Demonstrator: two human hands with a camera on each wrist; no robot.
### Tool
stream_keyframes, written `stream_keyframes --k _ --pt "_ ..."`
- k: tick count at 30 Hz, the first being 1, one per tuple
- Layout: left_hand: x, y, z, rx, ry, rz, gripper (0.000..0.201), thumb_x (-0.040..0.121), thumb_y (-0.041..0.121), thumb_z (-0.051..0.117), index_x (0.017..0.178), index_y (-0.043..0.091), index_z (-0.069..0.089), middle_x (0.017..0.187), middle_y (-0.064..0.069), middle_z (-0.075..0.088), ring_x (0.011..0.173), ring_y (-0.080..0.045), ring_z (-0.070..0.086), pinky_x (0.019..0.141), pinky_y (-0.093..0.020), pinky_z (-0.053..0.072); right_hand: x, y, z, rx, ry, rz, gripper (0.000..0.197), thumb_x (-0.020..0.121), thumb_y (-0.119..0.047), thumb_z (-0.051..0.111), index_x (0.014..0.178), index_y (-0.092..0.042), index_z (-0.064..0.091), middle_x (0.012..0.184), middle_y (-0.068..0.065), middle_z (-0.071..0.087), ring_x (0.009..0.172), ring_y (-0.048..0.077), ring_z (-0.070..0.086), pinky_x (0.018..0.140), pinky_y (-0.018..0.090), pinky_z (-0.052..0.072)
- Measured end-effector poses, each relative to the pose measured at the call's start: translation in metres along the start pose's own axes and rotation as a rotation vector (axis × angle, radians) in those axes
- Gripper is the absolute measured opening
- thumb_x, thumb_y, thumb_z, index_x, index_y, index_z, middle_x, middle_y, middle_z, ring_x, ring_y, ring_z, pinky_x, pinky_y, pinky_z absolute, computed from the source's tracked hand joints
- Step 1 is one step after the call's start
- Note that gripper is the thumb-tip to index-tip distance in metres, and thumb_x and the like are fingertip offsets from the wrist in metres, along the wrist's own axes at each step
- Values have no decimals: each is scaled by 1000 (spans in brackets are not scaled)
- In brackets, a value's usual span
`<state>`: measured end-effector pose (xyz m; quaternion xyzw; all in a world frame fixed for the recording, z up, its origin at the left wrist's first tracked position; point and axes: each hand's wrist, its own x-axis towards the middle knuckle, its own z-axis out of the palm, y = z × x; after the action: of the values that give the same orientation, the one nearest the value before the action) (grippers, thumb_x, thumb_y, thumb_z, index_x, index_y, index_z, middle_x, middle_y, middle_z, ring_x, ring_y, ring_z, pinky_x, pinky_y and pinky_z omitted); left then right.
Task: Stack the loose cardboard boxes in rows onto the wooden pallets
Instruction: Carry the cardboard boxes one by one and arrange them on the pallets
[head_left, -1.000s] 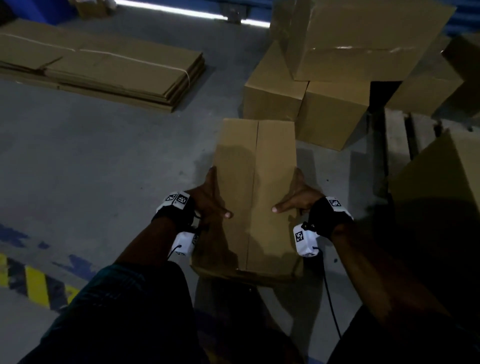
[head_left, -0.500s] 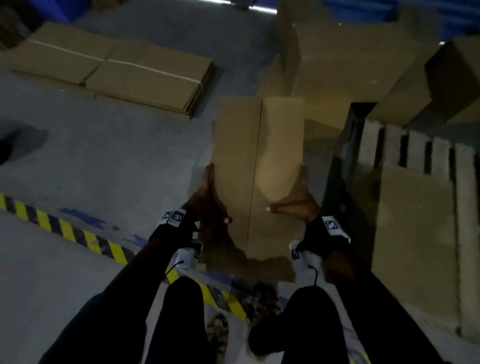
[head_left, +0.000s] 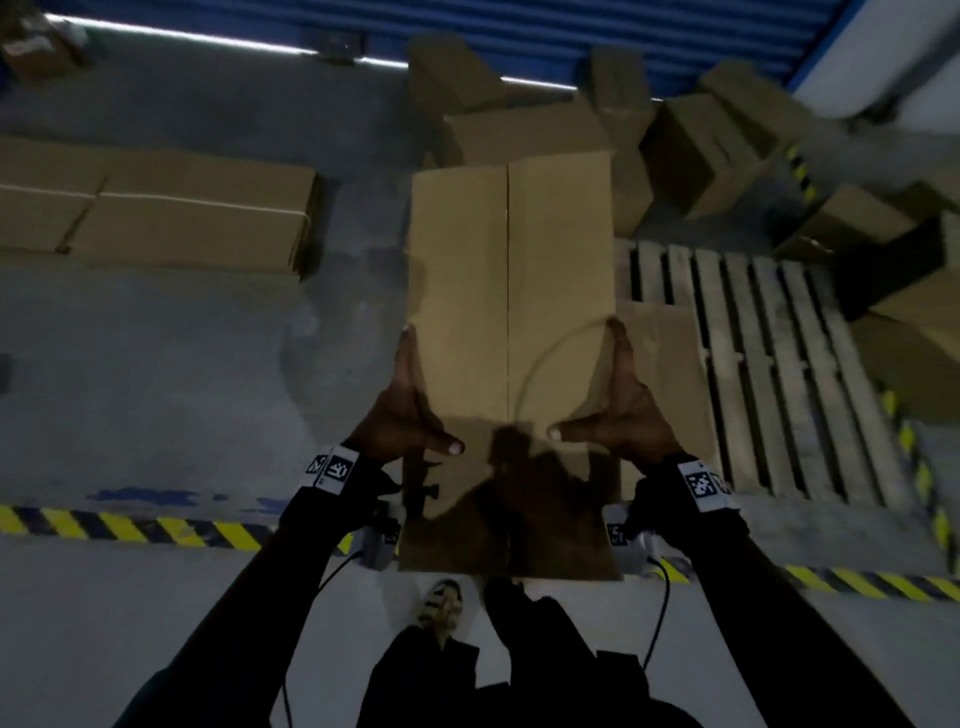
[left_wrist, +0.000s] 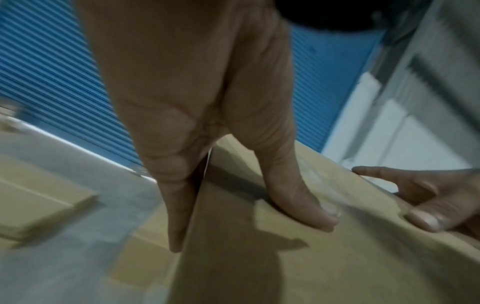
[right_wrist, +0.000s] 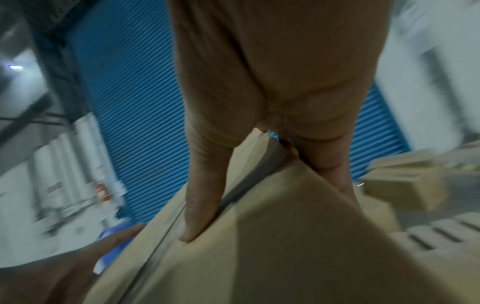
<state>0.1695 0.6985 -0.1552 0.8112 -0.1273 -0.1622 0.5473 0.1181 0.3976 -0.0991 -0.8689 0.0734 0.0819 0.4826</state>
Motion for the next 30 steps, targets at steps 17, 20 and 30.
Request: stream_keyframes --k 17,20,30 --pt "-4 125 213 -57 -387 63 153 46 37 98 153 37 -12 161 20 0 149 -8 9 118 -53 25 -158 120 -155 -34 348 213 148 51 -41 96 156 -22 -8 157 -15 10 125 -12 11 100 2 17" --pt "8 139 283 -27 -423 45 156 45 35 99 152 37 -15 161 19 -7 149 -5 2 121 -45 19 -183 162 -208 -28 373 233 147 54 -34 96 155 -19 -9 158 -9 9 135 -6 11 98 -2 12" --pt "72 195 442 34 -450 10 154 54 12 95 149 33 -25 149 27 -17 138 4 -1 108 -18 21 -191 254 -349 -2 399 286 150 52 -28 97 155 -27 -12 163 -4 7 147 18 16 115 37 25"
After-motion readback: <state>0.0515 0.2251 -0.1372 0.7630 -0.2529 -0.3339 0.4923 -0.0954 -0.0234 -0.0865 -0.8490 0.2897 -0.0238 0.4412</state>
